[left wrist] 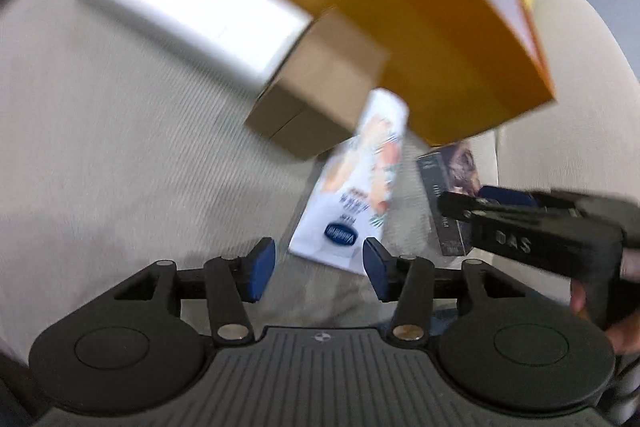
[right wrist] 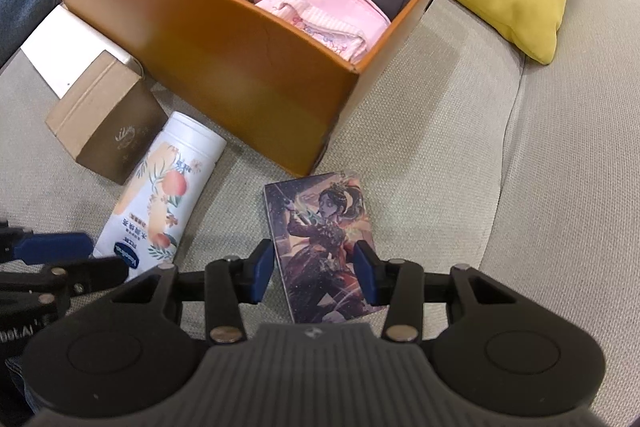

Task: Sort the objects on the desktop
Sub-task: 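Close the left gripper on the white Vaseline lotion tube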

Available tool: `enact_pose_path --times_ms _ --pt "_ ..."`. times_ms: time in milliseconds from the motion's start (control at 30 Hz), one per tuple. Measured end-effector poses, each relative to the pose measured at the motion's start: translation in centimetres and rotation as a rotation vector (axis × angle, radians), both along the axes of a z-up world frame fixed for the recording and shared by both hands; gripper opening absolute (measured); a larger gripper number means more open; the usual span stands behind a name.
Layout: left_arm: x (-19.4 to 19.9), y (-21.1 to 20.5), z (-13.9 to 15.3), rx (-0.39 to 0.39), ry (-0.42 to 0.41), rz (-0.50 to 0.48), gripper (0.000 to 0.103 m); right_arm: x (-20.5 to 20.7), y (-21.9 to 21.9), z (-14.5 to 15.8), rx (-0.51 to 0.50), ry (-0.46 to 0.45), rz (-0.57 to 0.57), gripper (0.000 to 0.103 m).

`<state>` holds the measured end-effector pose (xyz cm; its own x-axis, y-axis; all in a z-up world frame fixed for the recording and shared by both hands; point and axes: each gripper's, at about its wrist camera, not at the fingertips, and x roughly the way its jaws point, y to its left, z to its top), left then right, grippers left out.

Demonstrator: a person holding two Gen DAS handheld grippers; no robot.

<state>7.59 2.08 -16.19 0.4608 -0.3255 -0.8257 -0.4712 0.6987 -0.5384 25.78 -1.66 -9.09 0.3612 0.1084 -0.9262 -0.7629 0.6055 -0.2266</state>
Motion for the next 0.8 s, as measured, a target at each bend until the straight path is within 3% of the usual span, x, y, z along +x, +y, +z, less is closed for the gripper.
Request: enact_pose_path --times_ms 233,300,433,500,600,800 --pt "-1.1 2.1 -1.4 -0.149 -0.009 0.087 0.055 -0.5 0.2 0.5 -0.004 -0.001 0.012 0.046" --pt "-0.9 1.9 -1.6 -0.168 -0.023 0.089 0.044 -0.5 0.2 0.5 -0.003 0.000 0.012 0.047" --pt "-0.8 1.5 -1.2 -0.158 -0.068 0.063 0.032 -0.5 0.2 0.5 -0.002 0.002 0.013 0.046" --pt "-1.0 1.4 -0.2 -0.114 -0.125 0.050 0.030 -0.5 0.1 0.6 0.003 0.005 0.009 0.046" --pt "-1.1 1.1 1.3 -0.111 -0.202 0.008 0.028 -0.5 0.1 0.6 0.009 0.010 0.003 0.046" --pt "-0.9 0.5 1.1 -0.011 -0.138 -0.012 0.028 -0.5 0.0 0.8 0.034 0.016 -0.015 0.043"
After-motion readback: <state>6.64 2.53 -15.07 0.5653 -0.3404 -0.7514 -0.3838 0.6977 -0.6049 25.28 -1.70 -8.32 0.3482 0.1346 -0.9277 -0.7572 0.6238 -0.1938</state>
